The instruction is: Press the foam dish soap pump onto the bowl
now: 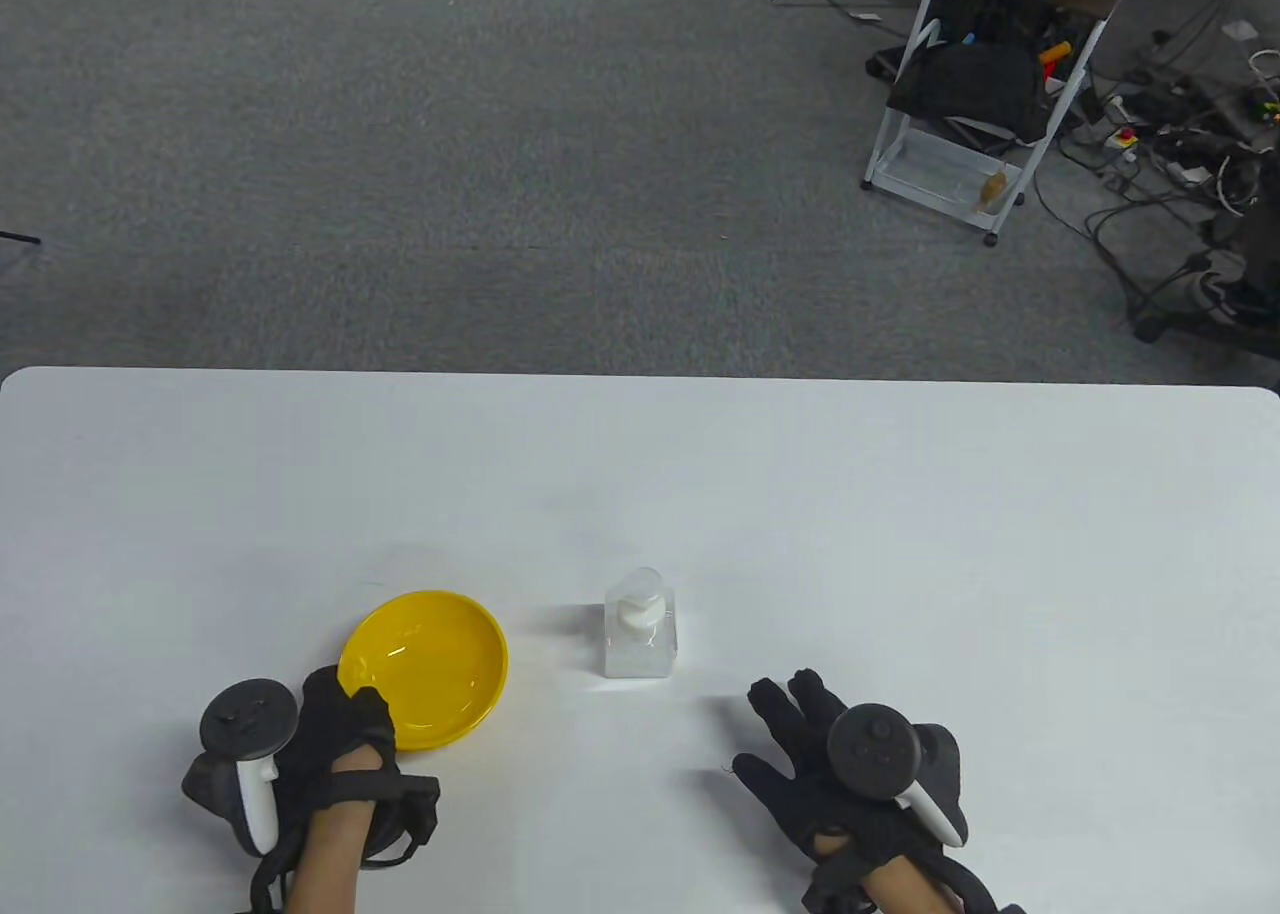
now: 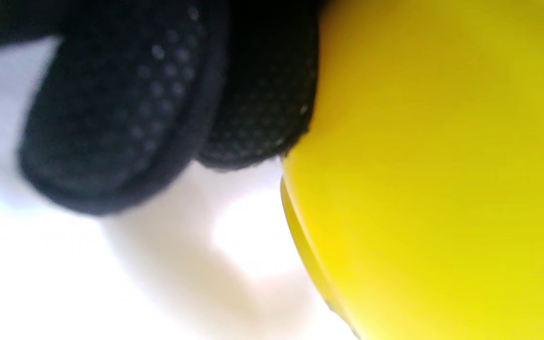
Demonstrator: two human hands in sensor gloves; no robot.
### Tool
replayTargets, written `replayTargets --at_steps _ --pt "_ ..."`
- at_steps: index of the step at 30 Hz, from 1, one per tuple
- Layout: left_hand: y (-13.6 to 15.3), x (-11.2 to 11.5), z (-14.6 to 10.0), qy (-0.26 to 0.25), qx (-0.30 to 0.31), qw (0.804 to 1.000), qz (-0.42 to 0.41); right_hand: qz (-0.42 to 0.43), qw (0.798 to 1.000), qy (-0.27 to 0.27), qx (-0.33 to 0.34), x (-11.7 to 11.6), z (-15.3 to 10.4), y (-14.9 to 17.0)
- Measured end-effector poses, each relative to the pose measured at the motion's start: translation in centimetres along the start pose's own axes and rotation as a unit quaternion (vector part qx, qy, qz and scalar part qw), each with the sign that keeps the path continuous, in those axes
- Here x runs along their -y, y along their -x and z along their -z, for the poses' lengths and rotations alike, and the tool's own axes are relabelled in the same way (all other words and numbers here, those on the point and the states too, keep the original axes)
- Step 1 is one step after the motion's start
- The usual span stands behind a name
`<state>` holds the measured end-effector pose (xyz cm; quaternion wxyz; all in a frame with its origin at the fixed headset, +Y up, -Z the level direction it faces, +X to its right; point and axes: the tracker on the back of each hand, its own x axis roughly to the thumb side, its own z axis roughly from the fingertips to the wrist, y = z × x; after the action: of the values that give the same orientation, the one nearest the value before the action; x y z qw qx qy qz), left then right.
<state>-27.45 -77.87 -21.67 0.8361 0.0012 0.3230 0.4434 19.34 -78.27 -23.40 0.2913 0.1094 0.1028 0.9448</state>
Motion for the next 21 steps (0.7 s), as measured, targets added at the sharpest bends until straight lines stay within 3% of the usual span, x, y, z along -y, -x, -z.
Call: replayTargets --at_steps 5,11,17,21 --pt "-3.2 1.9 -1.2 0.037 0.042 0.998 -0.021 -0.014 1.0 -0.004 0.001 -0.5 0.0 -0.2" --pt "-3.7 4.2 -1.0 0.072 0.047 0.995 -0.055 0.01 1.0 -0.005 -0.009 0.6 1.0 -0.6" --pt "-4.4 5.0 -0.8 0.076 0.066 0.994 -0.04 0.053 0.998 0.034 -0.001 4.1 4.6 -3.3" --pt "-5.4 5.3 -0.6 0.088 0.088 0.991 -0.046 0.068 0.997 0.028 0.012 5.0 7.9 -6.6"
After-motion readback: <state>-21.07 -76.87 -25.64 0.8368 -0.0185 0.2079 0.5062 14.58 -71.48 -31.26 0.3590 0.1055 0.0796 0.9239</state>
